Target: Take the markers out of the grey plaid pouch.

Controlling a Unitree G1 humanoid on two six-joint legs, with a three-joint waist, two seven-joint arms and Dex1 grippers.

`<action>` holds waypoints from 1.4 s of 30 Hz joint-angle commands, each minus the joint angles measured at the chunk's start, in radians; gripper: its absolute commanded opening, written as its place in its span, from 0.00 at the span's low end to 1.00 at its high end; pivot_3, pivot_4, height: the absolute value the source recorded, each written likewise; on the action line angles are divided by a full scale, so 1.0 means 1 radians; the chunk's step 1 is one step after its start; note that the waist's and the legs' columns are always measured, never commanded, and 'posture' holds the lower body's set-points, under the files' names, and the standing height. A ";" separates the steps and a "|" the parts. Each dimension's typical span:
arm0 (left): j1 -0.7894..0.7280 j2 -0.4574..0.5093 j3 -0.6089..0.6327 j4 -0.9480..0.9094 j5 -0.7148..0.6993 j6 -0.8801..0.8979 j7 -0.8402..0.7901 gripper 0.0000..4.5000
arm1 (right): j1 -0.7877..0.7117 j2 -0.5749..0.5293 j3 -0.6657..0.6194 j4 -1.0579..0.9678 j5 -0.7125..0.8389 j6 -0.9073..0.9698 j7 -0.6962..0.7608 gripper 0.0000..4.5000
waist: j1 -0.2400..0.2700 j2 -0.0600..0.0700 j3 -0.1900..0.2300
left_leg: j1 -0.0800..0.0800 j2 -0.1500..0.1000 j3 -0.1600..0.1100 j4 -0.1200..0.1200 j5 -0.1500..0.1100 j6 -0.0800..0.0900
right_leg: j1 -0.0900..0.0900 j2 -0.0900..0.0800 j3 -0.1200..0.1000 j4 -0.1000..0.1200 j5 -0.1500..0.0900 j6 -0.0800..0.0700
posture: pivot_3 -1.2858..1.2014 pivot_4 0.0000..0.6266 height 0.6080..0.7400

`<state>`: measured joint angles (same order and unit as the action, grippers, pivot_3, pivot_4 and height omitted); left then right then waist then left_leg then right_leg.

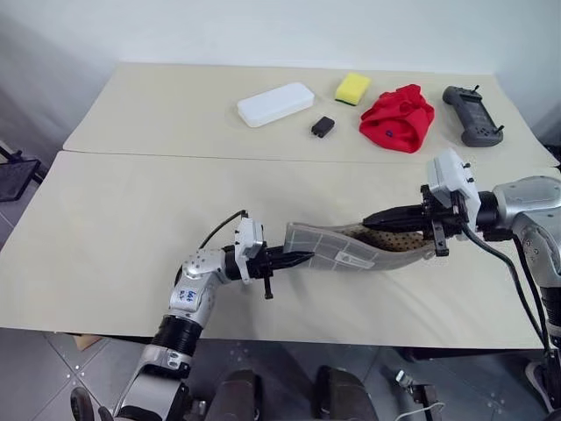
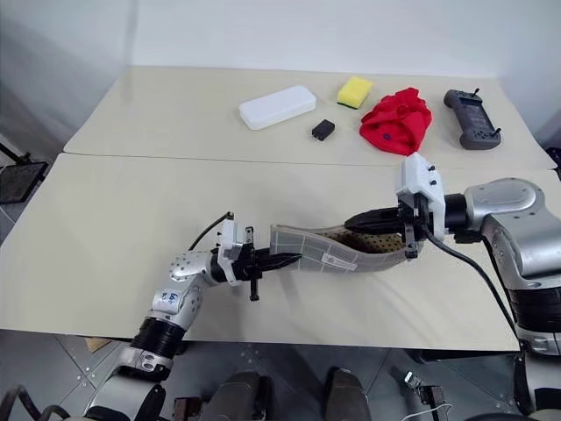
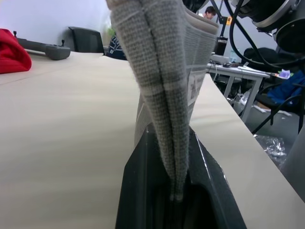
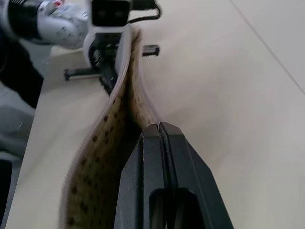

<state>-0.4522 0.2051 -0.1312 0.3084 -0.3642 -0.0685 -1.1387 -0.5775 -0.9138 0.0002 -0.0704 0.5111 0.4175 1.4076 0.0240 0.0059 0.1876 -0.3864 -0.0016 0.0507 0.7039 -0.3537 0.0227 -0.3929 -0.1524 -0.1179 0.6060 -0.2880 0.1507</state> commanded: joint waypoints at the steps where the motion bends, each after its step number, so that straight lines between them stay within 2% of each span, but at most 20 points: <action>1: 0.018 0.004 -0.008 -0.017 0.020 -0.006 0.016 0.00 | -0.008 0.017 -0.037 -0.018 0.022 -0.048 0.016 0.01 | 0.000 0.000 0.000 | 0.000 0.000 0.000 0.000 0.000 0.000 | 0.000 0.000 0.000 0.000 0.000 0.000 | 0.52 0.24 1.00; 5: 0.020 0.001 0.001 -0.017 0.014 -0.002 0.028 0.00 | 0.003 0.012 -0.024 -0.044 0.004 -0.077 0.024 0.01 | 0.000 0.000 0.000 | 0.000 0.000 0.000 0.000 0.000 0.000 | 0.000 0.000 0.000 0.000 0.000 0.000 | 0.52 0.24 1.00; 9: 0.014 0.005 0.002 -0.010 0.022 -0.015 0.034 0.00 | 0.029 -0.015 0.029 -0.045 -0.099 -0.199 0.059 0.01 | 0.000 0.000 0.000 | 0.000 0.000 0.000 0.000 0.000 0.000 | 0.000 0.000 0.000 0.000 0.000 0.000 | 0.52 0.24 1.00; 13: 0.006 0.004 0.007 0.001 0.024 -0.025 0.038 0.00 | 0.040 -0.018 0.057 -0.069 -0.131 -0.210 0.053 0.01 | 0.000 0.000 0.000 | 0.000 0.000 0.000 0.001 0.000 0.000 | 0.000 0.000 0.000 0.000 0.000 0.000 | 0.52 0.24 1.00; 14: 0.004 0.004 0.008 0.003 0.024 -0.029 0.038 0.00 | 0.038 -0.016 0.073 -0.075 -0.170 -0.262 0.049 0.01 | 0.000 0.000 0.000 | 0.000 0.000 0.000 0.001 0.000 0.000 | 0.000 0.000 0.000 0.000 0.000 0.000 | 0.52 0.24 1.00; 18: 0.002 0.008 0.000 0.007 0.045 -0.075 0.036 0.00 | 0.027 -0.025 0.109 -0.131 -0.232 -0.166 -0.027 0.01 | 0.000 0.000 0.000 | 0.000 0.000 0.000 0.001 0.000 0.000 | 0.000 0.000 0.000 0.001 0.000 0.000 | 0.52 0.24 1.00; 21: 0.002 -0.003 0.006 0.005 0.059 -0.137 0.060 0.00 | 0.039 -0.053 0.123 -0.196 -0.256 -0.089 -0.052 0.13 | 0.000 0.000 0.000 | 0.000 0.000 0.000 0.001 0.000 0.000 | 0.000 0.000 0.000 0.001 0.000 0.000 | 0.52 0.24 1.00; 26: 0.019 -0.004 -0.007 -0.003 0.092 -0.216 0.078 0.00 | 0.063 -0.070 0.144 -0.292 -0.314 0.017 -0.137 0.48 | 0.000 0.000 0.000 | 0.000 0.001 -0.002 0.002 0.000 0.000 | 0.000 0.000 0.000 0.001 0.000 0.000 | 0.52 0.24 1.00; 32: 0.033 -0.010 -0.007 -0.009 0.073 -0.177 0.089 0.00 | 0.083 -0.051 0.190 -0.359 -0.351 0.119 -0.222 0.91 | -0.001 0.000 0.000 | 0.000 0.001 -0.002 0.002 0.000 0.000 | 0.000 0.000 0.000 0.001 0.000 -0.001 | 0.52 0.24 1.00; 33: 0.036 -0.009 -0.009 -0.011 0.070 -0.168 0.086 0.00 | 0.072 -0.043 0.214 -0.366 -0.369 0.153 -0.245 0.96 | -0.001 0.000 0.000 | 0.001 0.001 -0.002 0.002 0.000 0.000 | 0.001 0.000 0.001 0.001 0.000 -0.001 | 0.52 0.24 1.00; 36: 0.040 -0.007 -0.012 -0.012 0.062 -0.135 0.081 0.00 | 0.007 0.025 0.276 -0.361 -0.417 0.231 -0.324 0.96 | -0.006 -0.001 -0.001 | 0.002 0.001 -0.004 0.002 0.000 0.000 | 0.001 0.001 0.002 0.002 0.001 -0.001 | 0.52 0.24 1.00; 42: 0.030 -0.011 0.006 -0.005 0.045 -0.105 0.098 0.00 | -0.042 0.042 0.388 -0.401 -0.480 0.309 -0.330 0.96 | -0.003 -0.001 -0.001 | 0.002 0.001 -0.007 0.003 0.000 0.000 | 0.001 0.001 0.002 0.003 0.001 -0.002 | 0.52 0.24 1.00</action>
<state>-0.4256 0.1943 -0.1398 0.3124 -0.3070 -0.1821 -1.0497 -0.6172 -0.8800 0.3590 -0.4365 0.0453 0.6926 1.0825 0.0206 0.0051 0.1863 -0.3844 -0.0004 0.0432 0.7073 -0.3536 0.0222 -0.3923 -0.1518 -0.1158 0.6086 -0.2870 0.1491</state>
